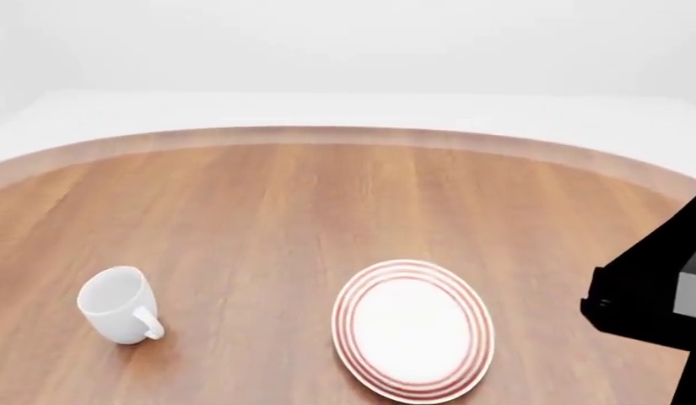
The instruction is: Pick up the white mug and put it on the plate, and put the chocolate pudding to the right of the plate.
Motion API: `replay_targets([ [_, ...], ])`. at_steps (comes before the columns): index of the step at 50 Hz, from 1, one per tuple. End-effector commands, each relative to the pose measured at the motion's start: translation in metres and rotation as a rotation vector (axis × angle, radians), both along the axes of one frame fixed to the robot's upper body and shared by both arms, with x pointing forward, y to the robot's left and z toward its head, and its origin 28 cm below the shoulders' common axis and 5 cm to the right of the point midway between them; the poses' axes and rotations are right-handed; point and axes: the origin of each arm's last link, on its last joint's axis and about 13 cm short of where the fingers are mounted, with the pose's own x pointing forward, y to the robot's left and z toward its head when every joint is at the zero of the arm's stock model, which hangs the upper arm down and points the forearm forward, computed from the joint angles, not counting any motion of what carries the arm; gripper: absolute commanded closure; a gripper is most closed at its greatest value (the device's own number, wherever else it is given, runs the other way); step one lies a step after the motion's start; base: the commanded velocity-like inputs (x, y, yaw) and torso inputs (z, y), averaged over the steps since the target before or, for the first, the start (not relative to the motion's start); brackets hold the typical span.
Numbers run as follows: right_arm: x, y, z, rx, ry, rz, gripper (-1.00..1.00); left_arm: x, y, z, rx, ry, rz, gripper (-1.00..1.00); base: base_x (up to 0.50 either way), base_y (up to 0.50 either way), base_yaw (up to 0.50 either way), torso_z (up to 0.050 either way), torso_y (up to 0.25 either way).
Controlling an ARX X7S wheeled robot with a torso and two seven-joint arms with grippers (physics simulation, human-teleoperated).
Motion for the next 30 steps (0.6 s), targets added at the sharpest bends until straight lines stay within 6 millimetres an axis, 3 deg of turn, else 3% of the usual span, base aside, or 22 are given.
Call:
replay_targets([
  [1,-0.002,0.0,0.001,-0.031,-0.014,-0.022,-1.0,-0.002,0.001,0.0,0.015,0.005,0.003,-1.0,0.01,0.5,0.0,0.0,0.0],
  [8,-0.002,0.0,0.001,-0.029,-0.008,-0.028,-1.0,-0.001,0.0,-0.002,0.015,0.018,-0.007,-1.0,0.04,0.47,0.0,0.0,0.0],
  [20,-0.002,-0.001,0.001,-0.018,-0.01,-0.029,-1.0,0.004,-0.002,-0.004,-0.003,0.096,-0.087,-1.0,0.0,0.0,0.0,0.0,0.0],
  [30,-0.002,-0.001,0.0,-0.022,-0.006,-0.025,-1.0,0.015,-0.01,-0.01,0.033,0.297,-0.265,-1.0,0.0,0.0,0.0,0.0,0.0],
])
